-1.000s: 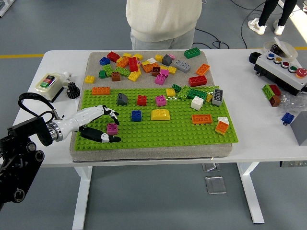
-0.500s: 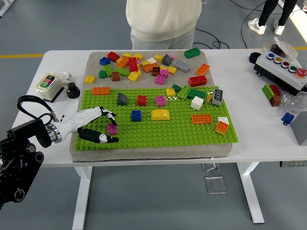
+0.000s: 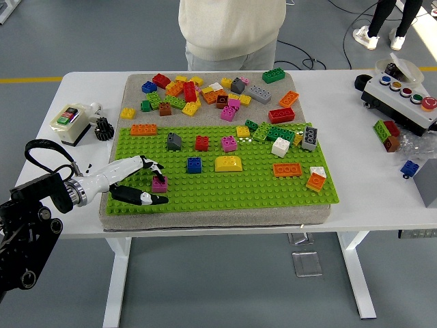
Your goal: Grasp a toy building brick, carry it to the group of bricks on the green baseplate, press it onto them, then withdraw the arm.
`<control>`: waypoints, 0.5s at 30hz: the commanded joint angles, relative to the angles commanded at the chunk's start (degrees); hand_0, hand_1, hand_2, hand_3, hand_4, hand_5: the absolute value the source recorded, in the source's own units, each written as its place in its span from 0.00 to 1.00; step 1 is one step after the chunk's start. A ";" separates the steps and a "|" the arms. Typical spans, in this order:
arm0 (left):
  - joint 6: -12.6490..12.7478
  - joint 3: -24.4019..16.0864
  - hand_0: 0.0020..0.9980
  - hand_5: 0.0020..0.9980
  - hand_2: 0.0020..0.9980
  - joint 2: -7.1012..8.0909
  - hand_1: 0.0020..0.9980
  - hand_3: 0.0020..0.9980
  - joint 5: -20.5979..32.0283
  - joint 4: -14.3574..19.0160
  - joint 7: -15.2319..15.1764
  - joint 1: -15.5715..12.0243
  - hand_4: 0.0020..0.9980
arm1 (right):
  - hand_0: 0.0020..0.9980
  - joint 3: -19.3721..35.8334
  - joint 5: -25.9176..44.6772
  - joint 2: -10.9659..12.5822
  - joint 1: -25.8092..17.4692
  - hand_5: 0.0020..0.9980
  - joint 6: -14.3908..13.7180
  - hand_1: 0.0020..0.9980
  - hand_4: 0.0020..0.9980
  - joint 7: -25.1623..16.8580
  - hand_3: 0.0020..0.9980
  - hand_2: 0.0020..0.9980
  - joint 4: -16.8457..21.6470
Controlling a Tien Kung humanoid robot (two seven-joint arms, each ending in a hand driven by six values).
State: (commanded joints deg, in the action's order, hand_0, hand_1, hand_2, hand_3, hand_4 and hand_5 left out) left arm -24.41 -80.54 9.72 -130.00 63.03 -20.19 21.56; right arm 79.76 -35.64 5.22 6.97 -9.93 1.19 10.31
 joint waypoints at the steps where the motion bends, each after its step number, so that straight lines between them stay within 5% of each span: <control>1: 0.00 -0.01 1.00 0.65 0.89 0.00 0.93 0.60 0.00 -0.01 0.00 0.00 1.00 | 0.73 0.00 0.00 0.00 0.00 0.50 0.00 0.66 0.91 0.00 0.57 0.70 0.00; 15: 0.26 0.04 1.00 0.64 0.88 -0.16 0.93 0.60 0.00 -1.01 0.26 -0.16 1.00 | 0.73 0.05 0.19 -0.02 0.03 0.50 -0.09 0.66 0.91 -0.08 0.57 0.70 0.00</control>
State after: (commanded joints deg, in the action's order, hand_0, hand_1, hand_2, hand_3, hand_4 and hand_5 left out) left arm -24.15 -80.50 9.56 -130.00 62.02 -19.93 21.40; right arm 79.80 -35.45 5.21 7.00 -10.01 1.11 10.31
